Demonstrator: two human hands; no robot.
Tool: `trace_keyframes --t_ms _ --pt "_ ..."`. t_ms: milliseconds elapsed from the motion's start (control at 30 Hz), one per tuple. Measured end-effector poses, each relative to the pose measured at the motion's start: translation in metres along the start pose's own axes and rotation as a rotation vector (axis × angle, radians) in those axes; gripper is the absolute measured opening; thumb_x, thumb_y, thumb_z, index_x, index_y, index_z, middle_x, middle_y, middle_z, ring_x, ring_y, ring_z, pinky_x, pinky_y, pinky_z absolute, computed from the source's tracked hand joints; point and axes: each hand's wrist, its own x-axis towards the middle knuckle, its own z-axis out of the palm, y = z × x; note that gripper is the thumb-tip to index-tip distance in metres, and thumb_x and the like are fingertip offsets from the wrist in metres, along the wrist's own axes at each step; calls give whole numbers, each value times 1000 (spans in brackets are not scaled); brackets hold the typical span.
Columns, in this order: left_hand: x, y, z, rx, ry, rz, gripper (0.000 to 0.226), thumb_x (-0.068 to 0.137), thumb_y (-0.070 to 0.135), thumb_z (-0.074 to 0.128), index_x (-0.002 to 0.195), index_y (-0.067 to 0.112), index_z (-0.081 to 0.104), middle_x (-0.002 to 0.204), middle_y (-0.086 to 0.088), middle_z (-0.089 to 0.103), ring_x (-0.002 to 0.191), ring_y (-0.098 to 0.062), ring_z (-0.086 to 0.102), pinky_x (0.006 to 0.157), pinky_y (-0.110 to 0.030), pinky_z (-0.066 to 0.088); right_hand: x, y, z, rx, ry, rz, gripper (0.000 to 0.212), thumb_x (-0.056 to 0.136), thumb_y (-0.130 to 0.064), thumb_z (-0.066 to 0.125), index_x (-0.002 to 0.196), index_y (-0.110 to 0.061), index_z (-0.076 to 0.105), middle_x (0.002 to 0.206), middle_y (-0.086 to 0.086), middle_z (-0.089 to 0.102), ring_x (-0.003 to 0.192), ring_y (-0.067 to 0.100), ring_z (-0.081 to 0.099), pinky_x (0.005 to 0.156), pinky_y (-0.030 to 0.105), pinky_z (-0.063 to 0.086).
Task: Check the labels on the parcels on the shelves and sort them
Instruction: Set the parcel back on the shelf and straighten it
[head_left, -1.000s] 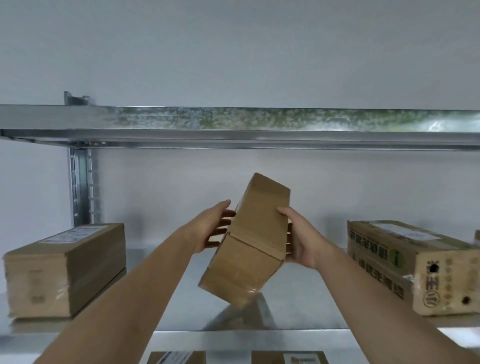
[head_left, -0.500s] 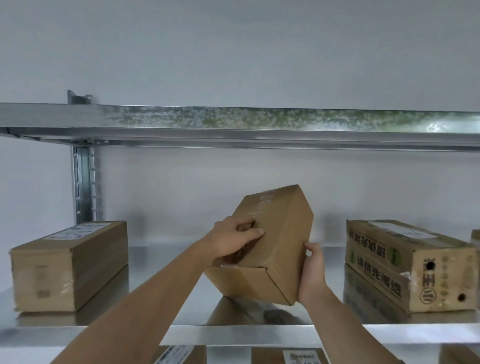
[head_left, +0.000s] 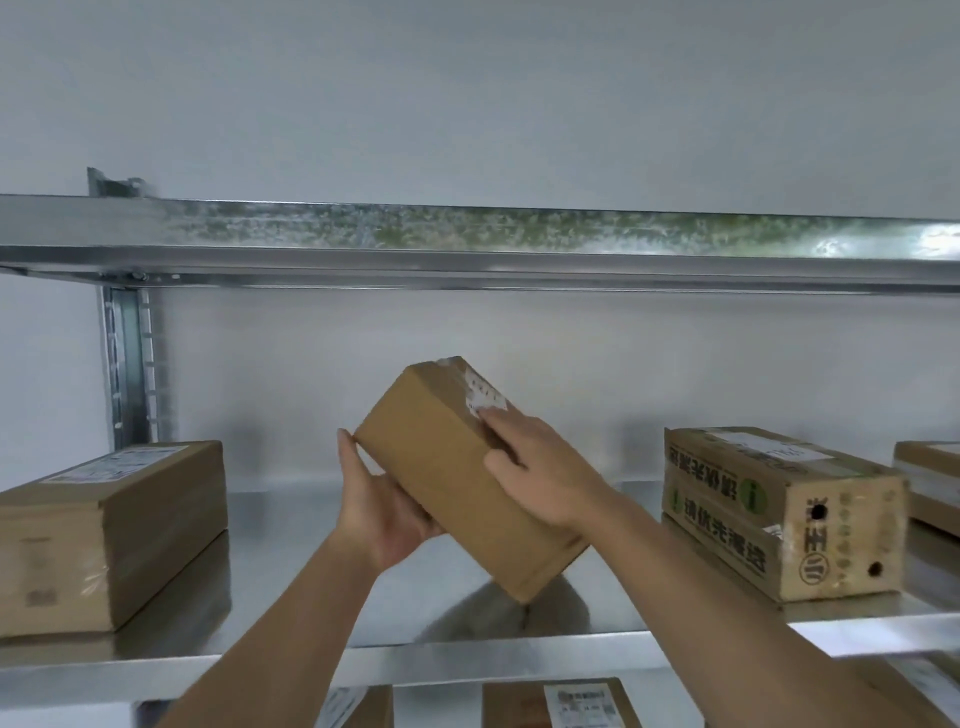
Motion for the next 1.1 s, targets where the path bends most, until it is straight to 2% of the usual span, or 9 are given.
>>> trace_keyframes --t_ms 200,367,467,567,633,733,833,967,1100 --pt "-6 -11 -37 -18 47 3 69 95 59 33 130 7 61 129 -22 67 118 -40 60 94 -60 50 -5 8 17 -115 -64 -48 52 103 -30 39 154 -32 34 152 -8 44 131 16 43 83 22 27" --pt "-7 1 -58 73 283 65 28 93 19 37 104 5 59 102 -16 60 94 -34 61 82 -52 56 -9 20 25 -209 -170 -94 55 98 -42 34 152 -33 41 153 -12 46 133 16 45 106 34 40" --pt "-12 2 -64 258 377 74 22 101 13 42 103 2 61 84 -14 58 80 -30 58 86 -50 55 -14 31 24 -158 -88 -32 40 105 -46 40 138 -34 59 140 -15 57 128 11 51 102 32 43" --pt "-13 1 -66 386 468 75 29 105 16 43 99 4 69 86 -12 71 83 -30 66 85 -46 55 -21 39 23 157 182 167 26 106 -43 42 110 -37 68 113 -25 63 107 -3 56 92 18 40" --pt "-11 -1 -67 426 486 80 33 105 22 42 101 8 72 86 -10 75 84 -28 69 79 -41 56 -24 50 27 387 306 407 28 107 -40 43 121 -31 65 116 -23 59 106 -5 52 94 14 35" --pt "-7 -6 -71 492 520 115 38 107 33 39 101 14 71 95 -7 74 87 -23 68 81 -37 53 -32 67 39 724 309 716 42 106 -51 37 134 -25 55 133 -9 57 120 11 52 103 32 40" --pt "-10 -12 -72 508 508 83 48 103 53 40 115 20 73 108 -6 77 99 -26 71 90 -41 56 -44 75 54 1064 310 917 46 103 -59 37 126 -24 57 121 3 67 111 23 62 89 39 51" --pt "-13 -17 -73 481 465 67 57 96 72 39 105 29 75 101 -2 79 100 -22 71 74 -33 53 -52 85 77 1047 231 977 61 81 -81 45 116 -37 68 110 1 75 109 27 68 97 50 53" --pt "-16 -16 -80 489 396 47 74 85 87 37 119 33 73 116 -3 76 110 -26 71 85 -41 56 -51 88 79 1019 265 995 57 82 -80 48 116 -38 66 110 -1 74 108 27 66 92 50 53"
